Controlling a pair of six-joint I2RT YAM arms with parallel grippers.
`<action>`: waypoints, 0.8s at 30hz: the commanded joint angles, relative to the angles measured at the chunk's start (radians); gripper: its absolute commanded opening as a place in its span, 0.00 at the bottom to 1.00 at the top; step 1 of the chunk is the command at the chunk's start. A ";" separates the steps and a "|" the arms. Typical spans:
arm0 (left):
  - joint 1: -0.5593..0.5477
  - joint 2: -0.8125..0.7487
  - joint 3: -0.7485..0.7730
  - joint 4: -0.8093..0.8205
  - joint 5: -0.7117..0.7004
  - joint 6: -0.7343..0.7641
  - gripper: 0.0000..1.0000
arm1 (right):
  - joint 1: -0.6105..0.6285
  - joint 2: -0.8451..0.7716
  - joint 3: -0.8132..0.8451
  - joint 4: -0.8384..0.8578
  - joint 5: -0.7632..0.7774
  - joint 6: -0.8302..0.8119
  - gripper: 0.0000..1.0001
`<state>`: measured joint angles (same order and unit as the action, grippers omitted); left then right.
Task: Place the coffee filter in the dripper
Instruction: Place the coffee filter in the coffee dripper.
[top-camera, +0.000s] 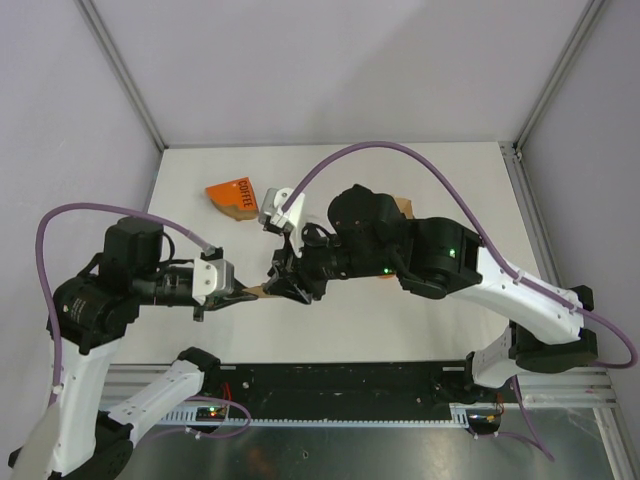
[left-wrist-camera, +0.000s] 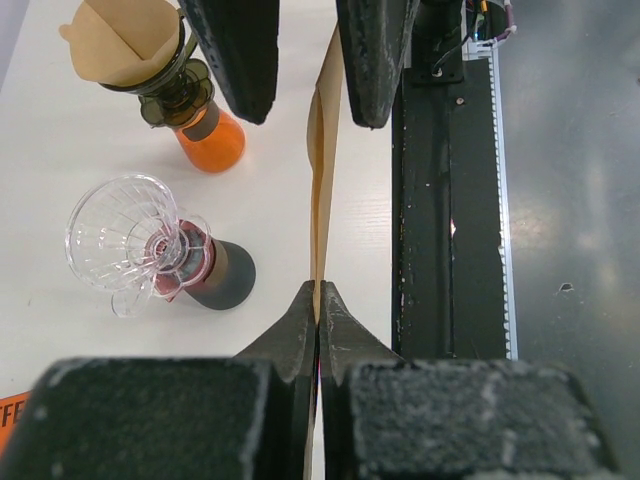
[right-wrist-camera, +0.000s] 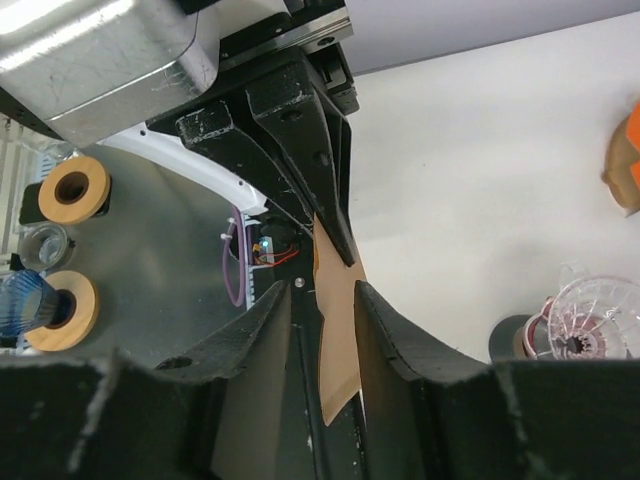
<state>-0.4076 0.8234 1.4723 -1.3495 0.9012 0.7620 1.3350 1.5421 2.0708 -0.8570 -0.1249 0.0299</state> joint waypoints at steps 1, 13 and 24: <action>-0.004 0.000 0.035 -0.054 0.016 0.018 0.00 | -0.010 0.004 0.046 -0.001 -0.070 0.002 0.33; -0.004 -0.007 0.027 -0.054 0.024 0.021 0.00 | -0.034 0.014 0.037 0.046 -0.131 0.017 0.18; -0.004 -0.017 0.032 -0.053 0.025 0.021 0.00 | -0.044 0.030 0.037 0.047 -0.130 0.031 0.00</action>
<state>-0.4076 0.8150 1.4754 -1.3502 0.9020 0.7689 1.2984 1.5600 2.0708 -0.8387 -0.2455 0.0513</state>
